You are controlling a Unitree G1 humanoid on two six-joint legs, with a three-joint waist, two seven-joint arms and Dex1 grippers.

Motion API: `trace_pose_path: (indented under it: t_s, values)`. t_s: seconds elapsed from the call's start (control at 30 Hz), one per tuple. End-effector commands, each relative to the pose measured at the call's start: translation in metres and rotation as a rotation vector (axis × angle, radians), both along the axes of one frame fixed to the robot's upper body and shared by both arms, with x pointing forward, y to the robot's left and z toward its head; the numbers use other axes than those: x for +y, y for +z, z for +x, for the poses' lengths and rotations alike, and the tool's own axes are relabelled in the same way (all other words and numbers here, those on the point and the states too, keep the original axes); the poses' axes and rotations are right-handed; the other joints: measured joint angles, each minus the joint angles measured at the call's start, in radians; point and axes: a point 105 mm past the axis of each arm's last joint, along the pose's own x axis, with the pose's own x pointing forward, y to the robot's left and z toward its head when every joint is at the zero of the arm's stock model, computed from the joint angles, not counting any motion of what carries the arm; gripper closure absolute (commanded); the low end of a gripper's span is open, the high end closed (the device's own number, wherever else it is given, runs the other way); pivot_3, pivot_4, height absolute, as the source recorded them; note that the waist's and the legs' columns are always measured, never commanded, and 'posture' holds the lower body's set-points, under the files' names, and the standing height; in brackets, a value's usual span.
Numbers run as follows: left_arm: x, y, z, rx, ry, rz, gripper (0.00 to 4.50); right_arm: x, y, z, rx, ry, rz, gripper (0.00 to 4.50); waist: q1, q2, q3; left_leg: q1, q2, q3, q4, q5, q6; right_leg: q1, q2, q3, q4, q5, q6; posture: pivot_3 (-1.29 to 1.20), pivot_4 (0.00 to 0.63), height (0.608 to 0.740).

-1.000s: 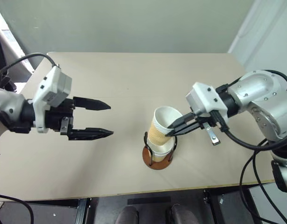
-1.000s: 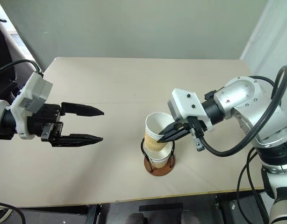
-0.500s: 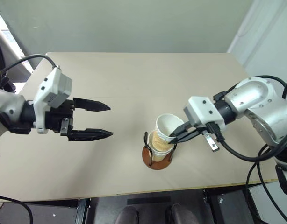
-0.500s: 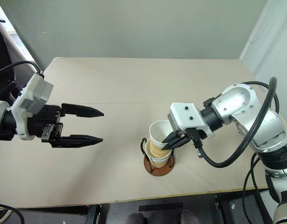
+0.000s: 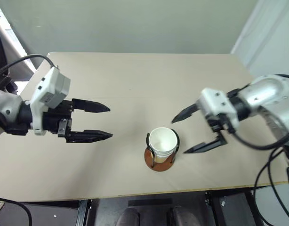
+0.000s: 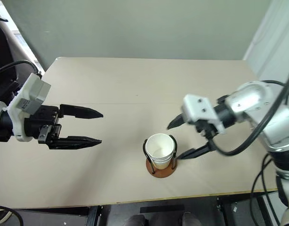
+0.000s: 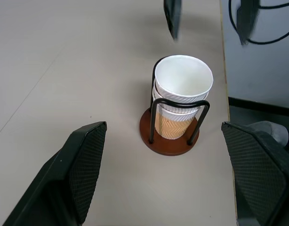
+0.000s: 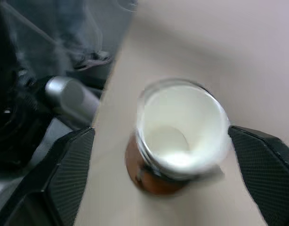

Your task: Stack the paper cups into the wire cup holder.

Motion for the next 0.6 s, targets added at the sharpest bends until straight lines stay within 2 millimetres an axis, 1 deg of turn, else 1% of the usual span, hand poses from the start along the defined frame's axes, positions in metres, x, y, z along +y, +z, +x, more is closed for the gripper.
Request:
trace_pose_path:
  t_s: [0.03,0.1,0.2,0.27,0.33,0.43,0.6]
  values:
    - [0.01,0.011,-0.001,-0.032,0.035,-0.018,0.3,-0.044,0.02,0.005,0.038,-0.198,0.119,0.04,0.006,0.0,0.0,0.0,0.0,0.0,0.0,0.0,0.0,0.0,0.0,0.0,0.0,0.0,0.0,0.0,0.15,0.74]
    - [0.016,0.01,0.0,-0.022,0.054,-0.025,0.3,-0.066,0.016,0.0,0.081,-0.269,0.134,0.04,0.011,0.0,0.0,0.0,0.0,0.0,-0.001,0.0,-0.001,0.0,0.0,0.0,0.0,0.0,0.0,0.0,0.15,0.74]
    - [0.028,0.009,0.001,0.011,0.074,-0.051,0.3,-0.098,0.008,-0.012,0.152,-0.354,0.154,0.04,0.013,0.0,0.0,0.001,0.001,0.001,-0.003,0.0,-0.002,0.0,0.0,0.0,0.001,-0.001,-0.001,0.0,0.15,0.74]
    - [0.035,0.003,0.001,0.044,0.083,-0.037,0.3,-0.113,0.007,-0.022,0.184,-0.382,0.172,0.04,0.014,-0.001,0.0,0.002,0.001,0.002,-0.003,0.0,-0.003,0.0,0.001,0.0,0.002,-0.001,-0.002,0.0,0.15,0.74]
    - [0.04,0.0,0.001,0.066,0.086,-0.024,0.3,-0.119,0.011,-0.031,0.2,-0.391,0.19,0.04,0.01,0.0,0.0,0.003,0.002,0.003,-0.002,0.0,-0.003,0.0,0.001,0.001,0.003,-0.001,-0.002,0.0,0.15,0.74]
    - [0.042,-0.001,0.001,0.074,0.069,-0.013,0.3,-0.122,0.013,-0.04,0.215,-0.396,0.192,0.04,0.007,-0.001,0.0,0.003,0.001,0.005,-0.002,0.0,-0.003,0.0,0.003,0.002,0.003,-0.002,-0.003,0.0,0.15,0.74]
    - [0.039,0.0,0.005,0.06,0.054,-0.013,0.3,-0.124,0.008,-0.038,0.212,-0.412,0.176,0.04,0.006,-0.001,0.0,0.004,0.002,0.004,-0.001,0.0,-0.002,0.001,0.004,0.002,0.003,-0.002,-0.003,0.0,0.15,0.74]
